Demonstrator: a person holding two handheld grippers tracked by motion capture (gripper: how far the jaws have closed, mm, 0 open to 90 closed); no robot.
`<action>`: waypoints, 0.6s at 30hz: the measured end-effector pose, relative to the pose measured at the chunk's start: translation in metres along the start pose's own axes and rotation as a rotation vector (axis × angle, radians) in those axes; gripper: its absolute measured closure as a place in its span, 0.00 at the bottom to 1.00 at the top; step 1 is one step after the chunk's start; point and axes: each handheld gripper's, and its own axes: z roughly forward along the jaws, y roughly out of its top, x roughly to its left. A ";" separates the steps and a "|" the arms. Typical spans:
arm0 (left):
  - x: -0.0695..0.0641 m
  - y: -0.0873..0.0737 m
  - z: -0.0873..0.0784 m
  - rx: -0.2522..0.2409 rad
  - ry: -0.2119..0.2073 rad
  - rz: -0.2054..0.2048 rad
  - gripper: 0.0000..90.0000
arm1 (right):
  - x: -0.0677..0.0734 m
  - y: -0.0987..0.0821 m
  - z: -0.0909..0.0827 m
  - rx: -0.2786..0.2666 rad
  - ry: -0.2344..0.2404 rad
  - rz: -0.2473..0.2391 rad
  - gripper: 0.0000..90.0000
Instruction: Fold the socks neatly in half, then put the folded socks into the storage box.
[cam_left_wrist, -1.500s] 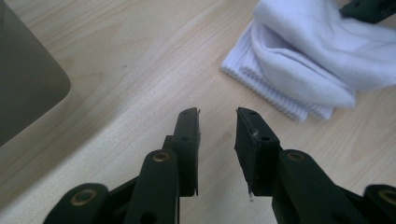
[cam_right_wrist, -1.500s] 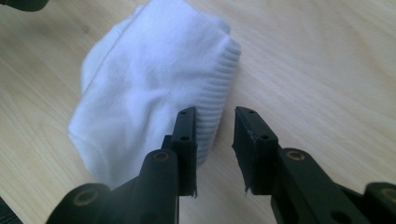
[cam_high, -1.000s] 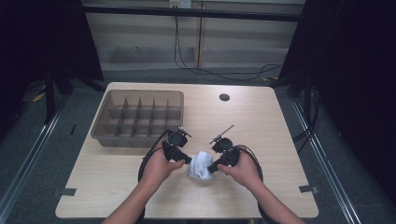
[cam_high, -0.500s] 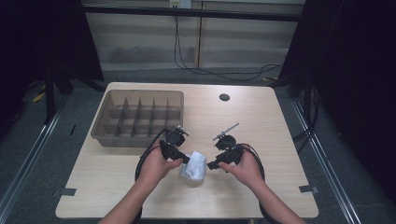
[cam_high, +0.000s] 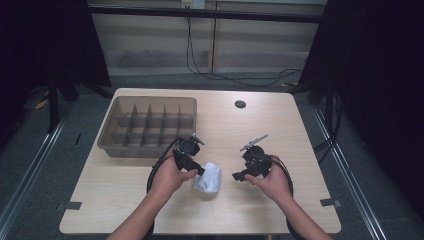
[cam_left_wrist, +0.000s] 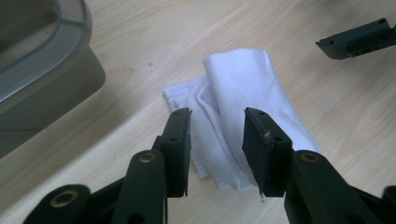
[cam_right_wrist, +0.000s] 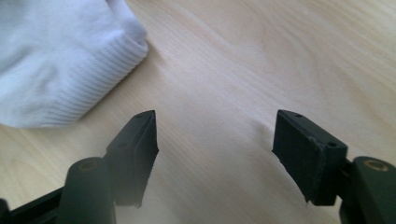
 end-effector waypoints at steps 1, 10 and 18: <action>0.000 0.000 0.000 0.002 -0.003 -0.006 0.68 | -0.002 -0.001 0.000 -0.011 -0.012 -0.014 0.32; -0.001 0.002 0.003 0.014 -0.003 -0.014 0.66 | -0.014 -0.015 0.002 -0.036 -0.038 0.010 0.26; 0.000 0.003 0.007 0.038 -0.002 -0.021 0.64 | -0.021 -0.025 0.006 -0.056 -0.046 0.027 0.25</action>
